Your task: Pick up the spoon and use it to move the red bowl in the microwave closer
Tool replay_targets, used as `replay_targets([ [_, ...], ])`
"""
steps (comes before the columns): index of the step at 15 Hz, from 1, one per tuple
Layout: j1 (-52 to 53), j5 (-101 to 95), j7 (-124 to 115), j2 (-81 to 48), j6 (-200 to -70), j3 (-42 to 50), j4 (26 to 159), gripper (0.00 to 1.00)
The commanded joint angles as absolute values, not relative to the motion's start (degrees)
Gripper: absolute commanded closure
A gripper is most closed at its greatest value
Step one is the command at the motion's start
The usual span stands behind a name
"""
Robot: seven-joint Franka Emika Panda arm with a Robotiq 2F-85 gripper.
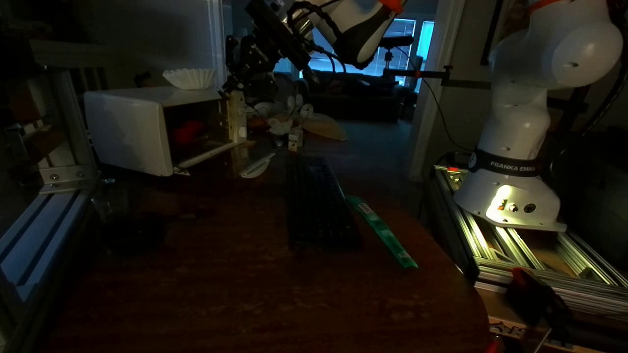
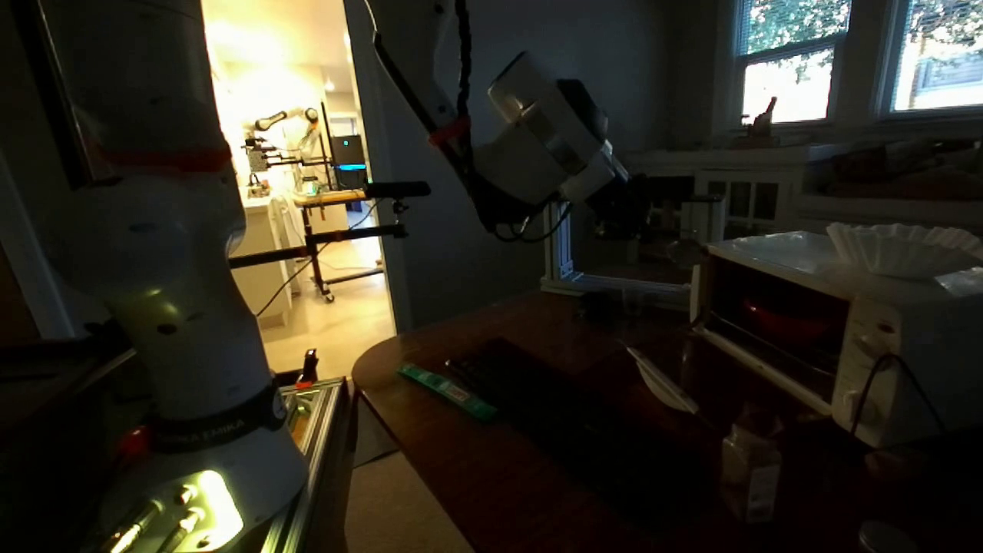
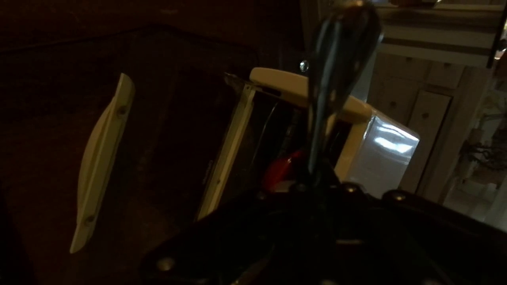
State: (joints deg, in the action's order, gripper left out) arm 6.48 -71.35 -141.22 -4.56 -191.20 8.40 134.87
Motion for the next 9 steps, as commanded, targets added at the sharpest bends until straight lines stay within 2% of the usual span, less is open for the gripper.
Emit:
replay_targets([
  [1,2.85,-57.53,-127.42,-5.82,-193.24,4.06,136.72,0.98],
  [3,1.58,-49.47,-119.52,-7.97,-196.0,2.77,137.0,0.98],
  [4,3.15,-55.2,-124.62,-9.32,-197.26,5.46,135.54,0.98],
  [9,3.08,-52.74,-121.33,-14.62,-203.36,7.02,135.79,0.98],
])
